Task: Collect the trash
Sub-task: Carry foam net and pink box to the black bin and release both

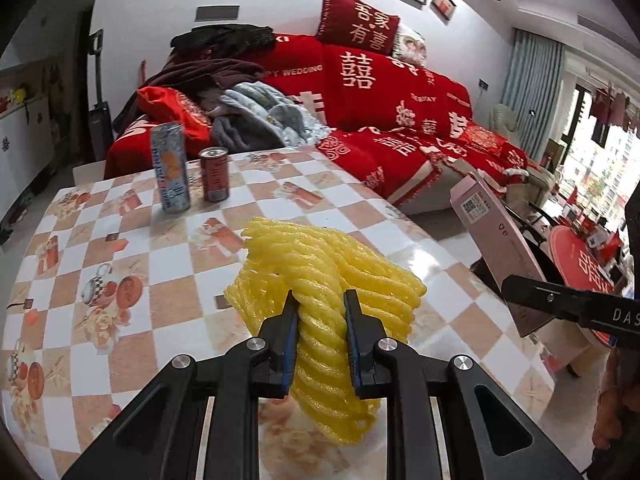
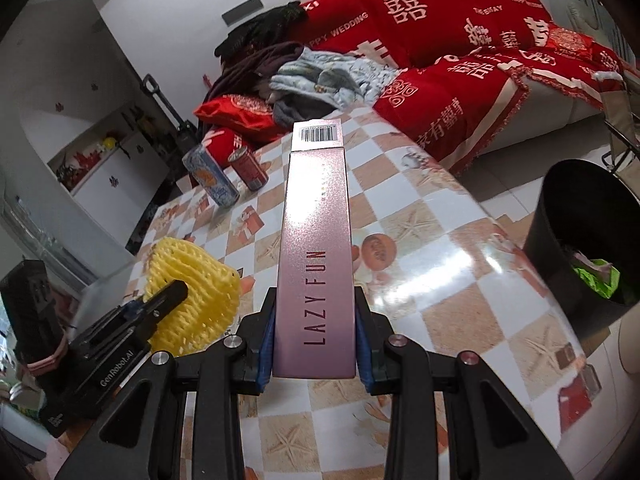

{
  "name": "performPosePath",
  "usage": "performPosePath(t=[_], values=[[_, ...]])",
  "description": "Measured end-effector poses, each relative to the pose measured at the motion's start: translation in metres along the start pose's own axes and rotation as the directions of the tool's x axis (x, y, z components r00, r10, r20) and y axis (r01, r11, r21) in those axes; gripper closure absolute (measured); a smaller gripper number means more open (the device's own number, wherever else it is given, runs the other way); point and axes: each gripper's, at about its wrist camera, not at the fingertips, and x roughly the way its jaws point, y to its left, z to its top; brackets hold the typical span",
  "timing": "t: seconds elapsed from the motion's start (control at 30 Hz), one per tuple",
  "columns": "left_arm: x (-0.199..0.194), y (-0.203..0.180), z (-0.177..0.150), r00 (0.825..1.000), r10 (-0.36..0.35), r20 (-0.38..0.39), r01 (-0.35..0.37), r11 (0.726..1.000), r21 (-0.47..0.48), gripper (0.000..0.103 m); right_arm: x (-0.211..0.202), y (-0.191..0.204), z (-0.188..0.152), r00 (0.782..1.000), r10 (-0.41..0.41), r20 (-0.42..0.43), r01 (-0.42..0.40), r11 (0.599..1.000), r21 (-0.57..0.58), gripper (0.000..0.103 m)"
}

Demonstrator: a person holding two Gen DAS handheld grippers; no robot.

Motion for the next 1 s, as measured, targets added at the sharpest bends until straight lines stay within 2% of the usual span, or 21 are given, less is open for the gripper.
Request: performPosePath(t=[0.5, 1.0], values=[[0.001, -0.084, 0.006, 0.994, -0.109, -0.012, 0.110, 0.989, 0.099, 0.000, -0.067, -0.058, -0.006, 0.993, -0.019, 0.116, 0.008, 0.996, 0.090, 0.067], [0.025, -0.181, 0.024, 0.970, -0.236, -0.058, 0.243, 0.950, 0.194, 0.000, -0.119, -0.148, -0.016, 0.975, -0.125, 0.184, 0.080, 0.970, 0.230, 0.067]])
